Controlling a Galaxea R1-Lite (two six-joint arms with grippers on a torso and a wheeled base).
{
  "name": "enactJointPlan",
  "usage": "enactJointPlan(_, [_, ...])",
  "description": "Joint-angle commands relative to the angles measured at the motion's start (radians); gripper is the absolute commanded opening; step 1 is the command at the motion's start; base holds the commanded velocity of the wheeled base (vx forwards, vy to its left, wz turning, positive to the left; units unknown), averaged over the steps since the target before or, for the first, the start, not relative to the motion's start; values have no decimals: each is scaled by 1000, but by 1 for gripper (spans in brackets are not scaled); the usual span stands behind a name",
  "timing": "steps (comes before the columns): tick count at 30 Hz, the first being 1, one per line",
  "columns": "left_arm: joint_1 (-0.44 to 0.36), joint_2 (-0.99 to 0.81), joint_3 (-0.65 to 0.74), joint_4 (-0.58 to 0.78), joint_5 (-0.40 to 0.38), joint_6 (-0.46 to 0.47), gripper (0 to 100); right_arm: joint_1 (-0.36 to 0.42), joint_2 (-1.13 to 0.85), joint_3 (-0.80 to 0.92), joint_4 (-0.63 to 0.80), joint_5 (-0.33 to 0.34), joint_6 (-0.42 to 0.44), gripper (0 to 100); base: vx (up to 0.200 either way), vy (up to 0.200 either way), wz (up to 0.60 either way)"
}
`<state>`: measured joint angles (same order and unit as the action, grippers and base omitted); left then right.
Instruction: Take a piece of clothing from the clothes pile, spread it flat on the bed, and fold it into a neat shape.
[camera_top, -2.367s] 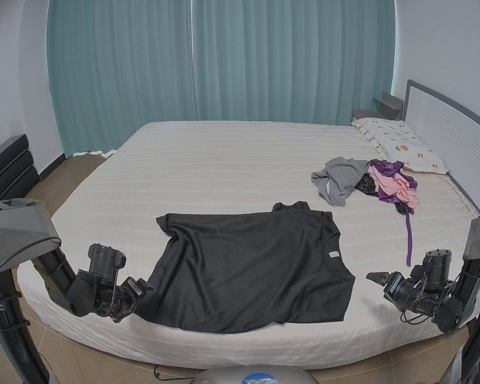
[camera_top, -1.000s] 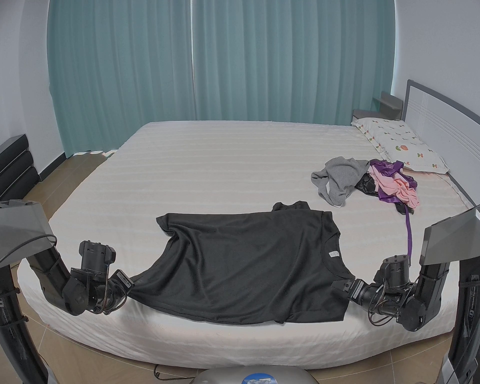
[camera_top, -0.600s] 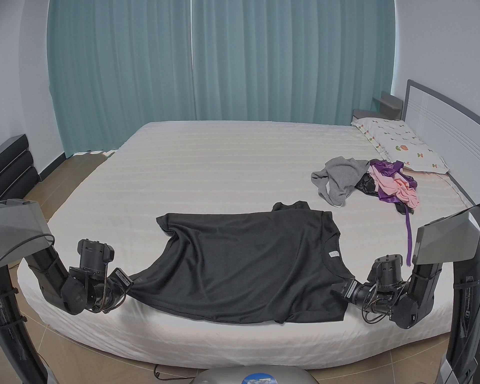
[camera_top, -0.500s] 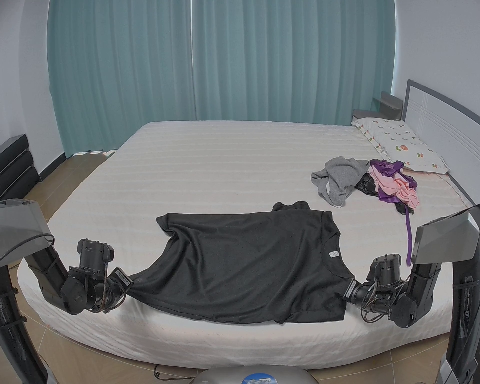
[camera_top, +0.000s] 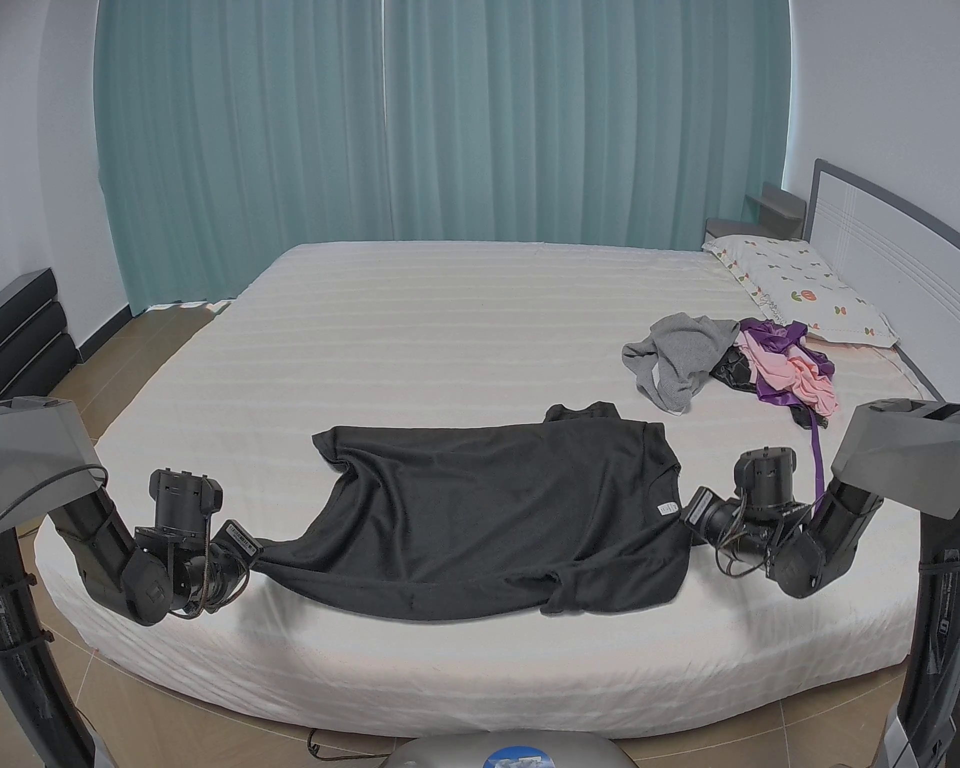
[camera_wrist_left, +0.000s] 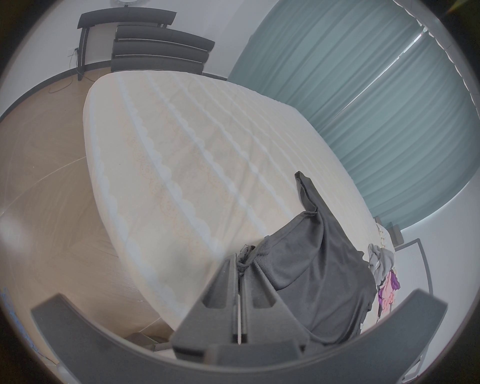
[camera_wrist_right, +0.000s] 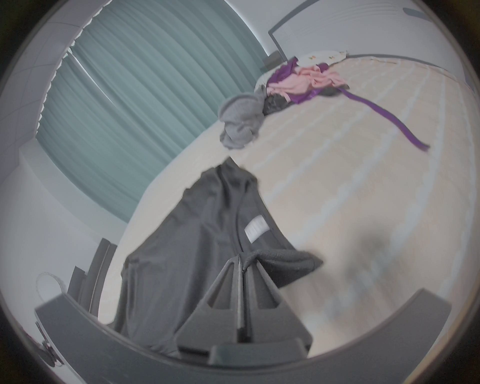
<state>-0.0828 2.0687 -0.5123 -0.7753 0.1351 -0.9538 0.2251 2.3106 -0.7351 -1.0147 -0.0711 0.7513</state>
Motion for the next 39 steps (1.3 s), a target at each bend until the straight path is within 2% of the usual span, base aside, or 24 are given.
enactJointPlan(1, [6, 8, 2, -35, 3, -17, 0, -13, -43, -164, 77, -23, 2, 0, 0, 0, 0])
enactJointPlan(12, [28, 17, -5, -38, 0, -33, 0, -7, 23, -412, 242, -36, -3, 0, 0, 0, 0])
enactJointPlan(19, [26, 19, -5, -38, -6, -34, 0, -6, 112, -530, 248, -59, -4, 0, 0, 0, 0])
enactJointPlan(20, [26, 19, -5, -38, -6, -34, 0, -6, 113, -532, 248, -59, -4, 100, 0, 0, 0])
enactJointPlan(26, [26, 21, -5, -38, -9, -34, 0, -13, 182, -590, 248, -53, -9, 100, 0, 0, 0])
enactJointPlan(39, [26, 22, -3, -38, -11, -34, 0, -15, -74, -320, 251, 88, -36, 100, 0, 0, 0])
